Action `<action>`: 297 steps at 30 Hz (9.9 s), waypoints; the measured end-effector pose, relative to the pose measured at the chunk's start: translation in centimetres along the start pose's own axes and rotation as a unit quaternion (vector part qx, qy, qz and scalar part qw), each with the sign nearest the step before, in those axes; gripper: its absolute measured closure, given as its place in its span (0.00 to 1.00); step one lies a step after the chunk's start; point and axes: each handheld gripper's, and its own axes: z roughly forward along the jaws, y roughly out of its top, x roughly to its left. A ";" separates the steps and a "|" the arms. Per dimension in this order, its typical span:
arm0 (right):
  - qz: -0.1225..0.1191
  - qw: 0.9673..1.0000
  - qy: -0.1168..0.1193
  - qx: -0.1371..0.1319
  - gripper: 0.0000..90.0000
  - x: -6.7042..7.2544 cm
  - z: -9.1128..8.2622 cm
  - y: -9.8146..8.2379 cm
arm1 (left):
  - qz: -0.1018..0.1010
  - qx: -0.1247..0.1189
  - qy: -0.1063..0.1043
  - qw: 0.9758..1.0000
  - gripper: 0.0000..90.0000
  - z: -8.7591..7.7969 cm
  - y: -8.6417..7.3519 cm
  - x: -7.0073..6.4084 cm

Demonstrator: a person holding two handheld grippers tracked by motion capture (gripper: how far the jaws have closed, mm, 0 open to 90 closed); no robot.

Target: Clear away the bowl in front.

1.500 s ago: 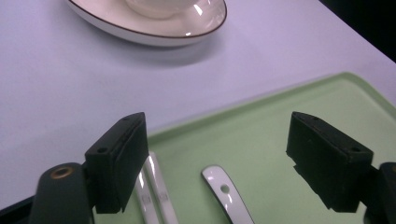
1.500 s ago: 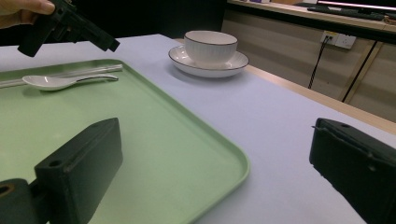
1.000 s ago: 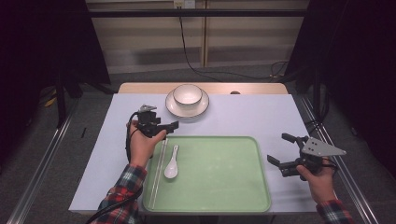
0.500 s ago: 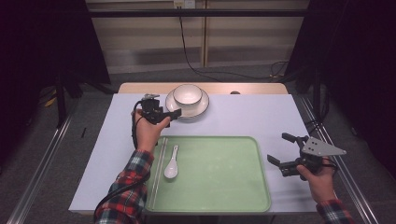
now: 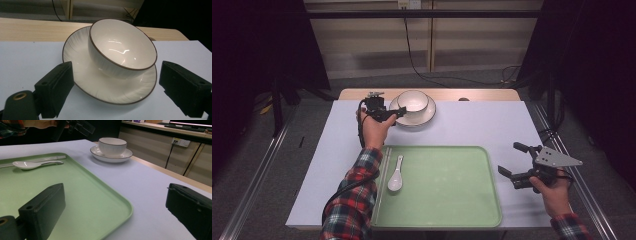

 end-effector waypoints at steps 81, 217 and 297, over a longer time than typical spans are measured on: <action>0.002 1.000 0.009 -0.005 0.02 -0.4 0.0 0.0 | -0.114 0.070 0.059 0.989 0.90 7.4 0.6 1.0; -0.003 1.000 0.003 -0.001 0.02 0.0 0.5 0.0 | 0.065 0.274 -0.156 0.947 0.90 -10.1 -11.7 -7.8; -0.011 1.000 0.009 0.007 0.02 0.2 1.1 0.1 | 0.048 0.242 -0.175 0.953 0.81 -11.8 -12.9 -7.8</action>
